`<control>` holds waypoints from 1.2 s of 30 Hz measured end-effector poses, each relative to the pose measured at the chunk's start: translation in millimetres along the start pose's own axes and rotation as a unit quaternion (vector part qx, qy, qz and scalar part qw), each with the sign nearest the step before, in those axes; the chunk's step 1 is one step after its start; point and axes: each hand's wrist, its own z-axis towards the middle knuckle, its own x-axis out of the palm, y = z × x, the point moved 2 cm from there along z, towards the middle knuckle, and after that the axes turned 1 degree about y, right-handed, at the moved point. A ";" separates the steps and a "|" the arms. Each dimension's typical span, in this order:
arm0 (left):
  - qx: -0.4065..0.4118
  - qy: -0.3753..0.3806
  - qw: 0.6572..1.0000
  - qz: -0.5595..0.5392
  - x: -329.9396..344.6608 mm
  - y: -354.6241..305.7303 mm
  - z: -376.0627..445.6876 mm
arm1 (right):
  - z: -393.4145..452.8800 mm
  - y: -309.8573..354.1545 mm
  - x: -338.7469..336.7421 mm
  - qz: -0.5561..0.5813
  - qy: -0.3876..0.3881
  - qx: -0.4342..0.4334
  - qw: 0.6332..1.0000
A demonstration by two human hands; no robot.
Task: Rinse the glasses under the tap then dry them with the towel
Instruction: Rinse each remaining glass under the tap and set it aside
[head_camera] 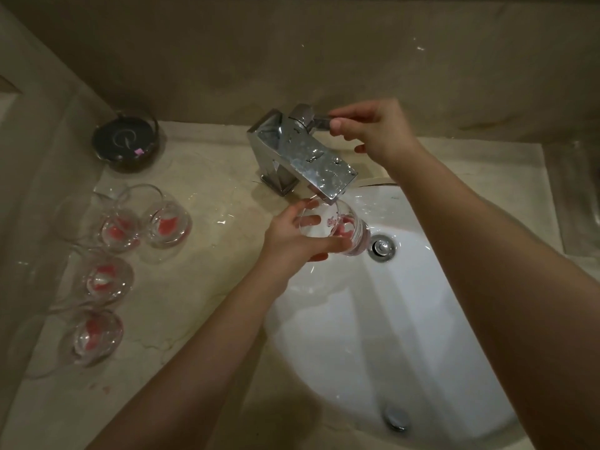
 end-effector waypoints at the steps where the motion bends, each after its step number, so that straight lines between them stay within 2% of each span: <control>1: -0.001 -0.001 1.000 -0.005 0.6 0.3 0.2 | 0.7 -0.7 -0.7 0.005 0.005 0.003 1.000; 8: -0.004 0.000 0.999 -0.040 1.2 3.1 0.4 | -6.5 -12.0 -4.8 0.052 0.000 0.042 0.998; 11: -0.008 0.023 0.997 -0.072 1.0 3.8 -0.1 | -30.6 -40.2 -4.9 0.114 -0.029 0.115 0.986; 13: -0.005 0.039 0.995 -0.095 2.4 3.4 -1.3 | -54.5 -69.6 -0.5 0.125 -0.002 0.231 0.965; 15: -0.006 0.054 0.991 -0.119 5.3 2.7 -1.9 | -79.9 -93.2 6.4 0.161 0.084 0.355 0.917; 17: -0.011 0.067 0.990 -0.127 7.0 2.1 -0.8 | -96.3 -101.1 11.1 0.226 0.152 0.402 0.874; 19: -0.013 0.083 0.991 -0.107 8.2 1.8 0.0 | -101.2 -98.5 12.0 0.275 0.165 0.396 0.860; 22: 0.002 0.081 0.996 -0.047 10.4 -0.2 2.1 | -100.7 -93.8 10.4 0.281 0.149 0.364 0.875; 26: 0.083 -0.005 0.993 0.087 7.0 -5.0 5.9 | -102.7 -98.4 2.8 0.303 0.099 0.339 0.885; 31: 0.076 0.124 0.987 0.073 17.6 -8.8 6.5 | -109.2 -96.6 -0.5 0.307 0.104 0.287 0.901; 36: 0.057 0.173 0.983 0.025 24.1 -15.1 9.3 | -113.4 -99.3 -2.7 0.340 0.128 0.226 0.904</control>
